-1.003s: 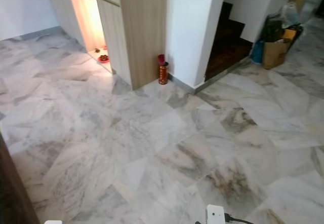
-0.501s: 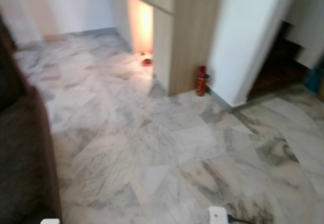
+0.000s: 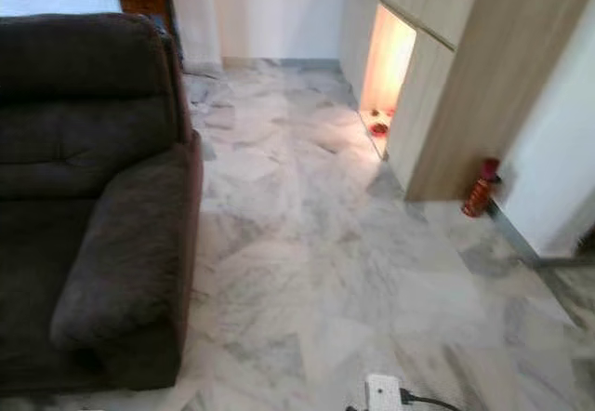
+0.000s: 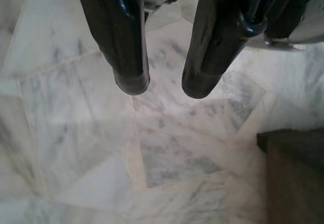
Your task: Move the pillow to the sofa from floor
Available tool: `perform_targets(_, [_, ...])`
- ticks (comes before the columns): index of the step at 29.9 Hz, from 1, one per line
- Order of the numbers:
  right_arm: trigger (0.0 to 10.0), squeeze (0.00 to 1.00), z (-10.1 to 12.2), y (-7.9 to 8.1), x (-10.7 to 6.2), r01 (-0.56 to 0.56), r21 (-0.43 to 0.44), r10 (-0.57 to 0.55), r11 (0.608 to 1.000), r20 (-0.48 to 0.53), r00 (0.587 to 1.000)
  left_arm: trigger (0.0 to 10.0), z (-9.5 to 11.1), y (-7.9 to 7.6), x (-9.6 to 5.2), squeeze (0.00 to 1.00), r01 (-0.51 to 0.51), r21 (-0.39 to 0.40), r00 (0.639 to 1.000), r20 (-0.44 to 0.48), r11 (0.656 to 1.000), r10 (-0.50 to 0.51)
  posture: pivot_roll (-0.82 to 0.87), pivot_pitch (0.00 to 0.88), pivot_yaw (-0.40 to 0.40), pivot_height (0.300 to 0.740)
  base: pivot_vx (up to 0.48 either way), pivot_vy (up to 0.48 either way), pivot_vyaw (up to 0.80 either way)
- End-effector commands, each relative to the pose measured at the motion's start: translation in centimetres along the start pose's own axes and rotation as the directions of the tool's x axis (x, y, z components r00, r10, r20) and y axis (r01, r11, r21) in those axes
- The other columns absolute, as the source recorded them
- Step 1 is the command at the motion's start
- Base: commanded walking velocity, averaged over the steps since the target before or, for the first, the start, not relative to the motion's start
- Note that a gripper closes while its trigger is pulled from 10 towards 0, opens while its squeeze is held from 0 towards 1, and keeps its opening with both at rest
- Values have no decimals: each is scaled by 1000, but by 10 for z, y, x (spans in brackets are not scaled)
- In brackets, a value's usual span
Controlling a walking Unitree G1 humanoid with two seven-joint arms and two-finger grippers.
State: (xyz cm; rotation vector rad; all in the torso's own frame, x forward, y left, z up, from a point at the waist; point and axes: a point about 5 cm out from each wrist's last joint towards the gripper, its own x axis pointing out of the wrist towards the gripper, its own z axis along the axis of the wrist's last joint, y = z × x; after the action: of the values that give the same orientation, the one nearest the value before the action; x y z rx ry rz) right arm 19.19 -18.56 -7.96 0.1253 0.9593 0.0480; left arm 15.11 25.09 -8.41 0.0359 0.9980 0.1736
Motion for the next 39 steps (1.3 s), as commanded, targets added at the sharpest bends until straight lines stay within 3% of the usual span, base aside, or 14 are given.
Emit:
perform_targets(1, [10000, 0, -4, -5, -2, 12, 4, -12, 1000, -15, 1000, 10000, -6, 0, -1, 0, -5, 4, 1000, -24, 1000, 5, 55, 0, -16, 740, 0, 0, 800])
perform_targets(21, [10000, 0, -4, -4, -1, 5, 22, -5, 1000, -14, 1000, 10000, -5, 1, -1, 0, -8, 8, 1000, -29, 1000, 9, 60, 0, -15, 740, 0, 0, 800])
perform_targets(30, [10000, 0, -6, -3, -1, 11, 64, -10, 998, -16, 1000, 10000, -6, 2, -1, 0, -11, -5, 999, -35, 1000, 11, 66, 0, -10, 740, 0, 0, 0])
perform_targets(39, [10000, 0, -6, -4, -1, 11, 61, -10, 998, -22, 1000, 10000, -7, 1, -1, 0, -10, -2, 999, -43, 1000, 10, 65, 0, -12, 740, 0, 466, 0])
